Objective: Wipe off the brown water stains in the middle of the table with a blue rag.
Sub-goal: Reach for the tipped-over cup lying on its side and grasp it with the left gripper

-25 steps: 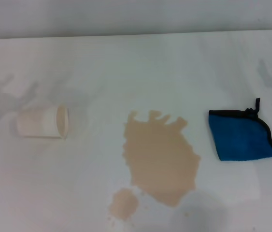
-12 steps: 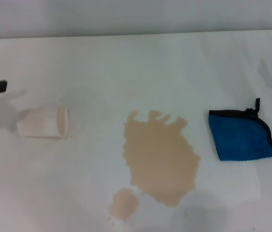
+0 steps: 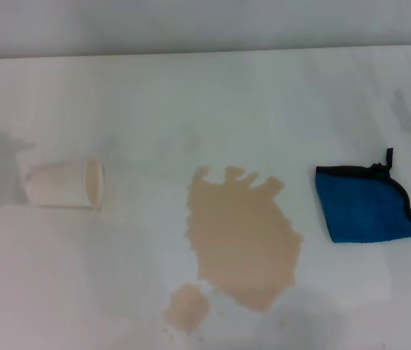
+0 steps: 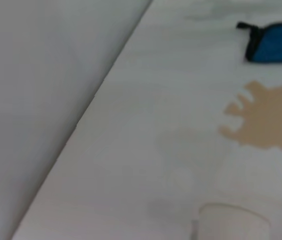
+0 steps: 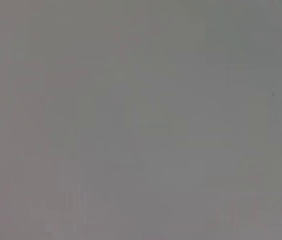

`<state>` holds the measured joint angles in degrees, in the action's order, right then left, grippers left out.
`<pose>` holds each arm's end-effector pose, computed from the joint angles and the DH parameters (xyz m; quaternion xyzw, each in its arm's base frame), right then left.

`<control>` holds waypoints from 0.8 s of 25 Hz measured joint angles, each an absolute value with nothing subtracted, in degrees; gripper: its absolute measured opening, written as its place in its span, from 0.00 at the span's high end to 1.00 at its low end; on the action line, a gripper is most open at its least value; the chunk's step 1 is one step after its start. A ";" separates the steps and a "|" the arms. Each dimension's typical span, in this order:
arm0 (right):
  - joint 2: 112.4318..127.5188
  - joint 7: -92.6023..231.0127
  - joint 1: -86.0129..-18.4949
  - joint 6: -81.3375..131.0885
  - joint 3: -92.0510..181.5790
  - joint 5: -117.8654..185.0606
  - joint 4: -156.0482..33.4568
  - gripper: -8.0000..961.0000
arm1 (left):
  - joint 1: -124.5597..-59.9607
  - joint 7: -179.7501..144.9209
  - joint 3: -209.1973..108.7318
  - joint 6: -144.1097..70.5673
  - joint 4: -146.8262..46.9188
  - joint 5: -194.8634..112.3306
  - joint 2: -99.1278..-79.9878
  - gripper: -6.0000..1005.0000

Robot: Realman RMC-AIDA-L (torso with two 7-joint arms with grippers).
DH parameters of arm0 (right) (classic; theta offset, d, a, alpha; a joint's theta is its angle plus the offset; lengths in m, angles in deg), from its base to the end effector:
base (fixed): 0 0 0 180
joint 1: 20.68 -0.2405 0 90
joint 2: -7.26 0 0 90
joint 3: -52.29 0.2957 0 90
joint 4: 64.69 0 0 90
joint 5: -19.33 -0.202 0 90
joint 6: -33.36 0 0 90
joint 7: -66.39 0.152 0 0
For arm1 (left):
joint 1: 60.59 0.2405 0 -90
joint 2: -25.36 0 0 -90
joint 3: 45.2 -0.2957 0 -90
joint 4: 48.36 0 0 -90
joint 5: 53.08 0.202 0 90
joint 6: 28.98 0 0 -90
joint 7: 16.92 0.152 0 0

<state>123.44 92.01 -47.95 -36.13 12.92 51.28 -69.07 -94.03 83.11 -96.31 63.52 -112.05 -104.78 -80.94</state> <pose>0.4021 0.3448 0.0208 -0.5870 0.3483 0.3488 0.6422 -0.2732 0.3945 0.1009 -0.9808 0.0234 0.0571 0.1850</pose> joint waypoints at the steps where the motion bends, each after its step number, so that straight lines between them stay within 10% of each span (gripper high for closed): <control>1: 123.45 92.05 -47.95 -36.13 12.92 51.26 -69.10 0.11 | -94.04 84.12 -96.33 63.45 -113.36 -103.59 -81.44 0.12; 20: 123.45 91.55 -48.15 -39.12 17.33 51.67 -73.27 0.11 | -96.53 88.25 -103.23 62.05 -112.73 -93.36 -85.98 0.12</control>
